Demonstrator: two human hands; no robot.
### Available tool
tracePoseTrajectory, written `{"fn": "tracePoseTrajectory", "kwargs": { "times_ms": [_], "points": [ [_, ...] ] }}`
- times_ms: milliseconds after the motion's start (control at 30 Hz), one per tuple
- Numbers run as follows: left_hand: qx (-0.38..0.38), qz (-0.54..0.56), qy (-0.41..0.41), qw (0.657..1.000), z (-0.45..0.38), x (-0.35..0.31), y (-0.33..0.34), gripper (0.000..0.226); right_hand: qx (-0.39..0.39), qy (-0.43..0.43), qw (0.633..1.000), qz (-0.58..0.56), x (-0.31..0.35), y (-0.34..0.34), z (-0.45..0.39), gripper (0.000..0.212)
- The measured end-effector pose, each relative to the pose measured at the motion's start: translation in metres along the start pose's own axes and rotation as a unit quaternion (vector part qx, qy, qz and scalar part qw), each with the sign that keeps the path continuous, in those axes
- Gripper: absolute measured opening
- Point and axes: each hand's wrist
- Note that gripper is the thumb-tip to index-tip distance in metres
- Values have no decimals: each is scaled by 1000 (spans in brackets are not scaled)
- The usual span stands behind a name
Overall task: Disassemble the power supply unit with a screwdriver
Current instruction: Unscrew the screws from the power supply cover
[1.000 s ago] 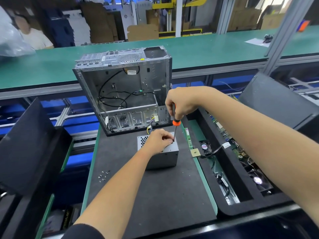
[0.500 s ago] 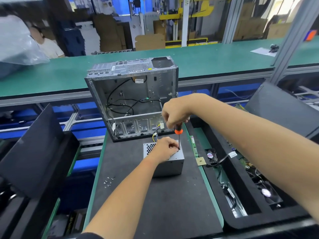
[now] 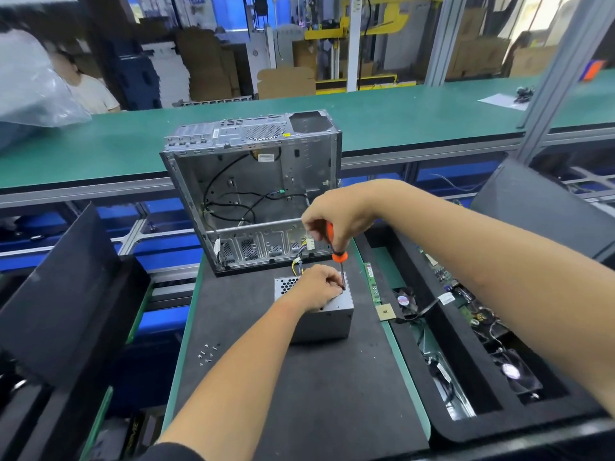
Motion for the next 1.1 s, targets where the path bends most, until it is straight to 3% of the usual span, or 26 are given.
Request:
{"fn": "tracePoseTrajectory", "kwargs": {
  "times_ms": [100,200,367,467,533,600,700,767,833,933,1033,1100],
  "points": [
    [13,-5,-5,1000,-2,-2,-1,18,-6,60,998,-17,4,6,-2,35],
    [26,-15,-15,999,-5,-3,-2,20,-7,123,991,55,7,3,-2,42],
    [38,-30,-21,999,-8,-5,-3,22,-24,53,998,40,-5,0,2,8],
    [46,-31,-20,998,-9,-5,-4,20,-29,16,999,-21,-7,-2,12,24],
    [48,-39,-17,998,-9,-6,-4,20,-33,50,998,-17,-8,0,12,15],
    [51,-47,-12,998,-9,-7,-5,21,-27,114,992,52,-6,2,11,27],
    [58,-49,-17,997,-11,-7,-5,21,-35,99,986,126,-10,4,8,23],
    [57,-51,-19,997,-11,-7,-4,22,-52,59,996,46,-14,2,10,12],
    [56,-53,-19,997,-11,-7,-5,23,-34,24,999,-26,-15,-1,14,18],
    [57,-58,-20,997,-12,-9,-4,22,-33,54,995,-80,-17,5,14,14],
    [54,-63,-18,996,-11,-9,-5,19,-42,147,988,-36,-17,8,11,45],
    [54,-65,-17,996,-10,-9,-6,20,-49,131,990,10,-18,7,10,41]
  ]
}}
Point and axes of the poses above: each hand's wrist, its own z-axis away from the middle knuckle, its own y-axis out of the palm, x = y × z, and after that the axes turned 7 degrees about -x, right-handed
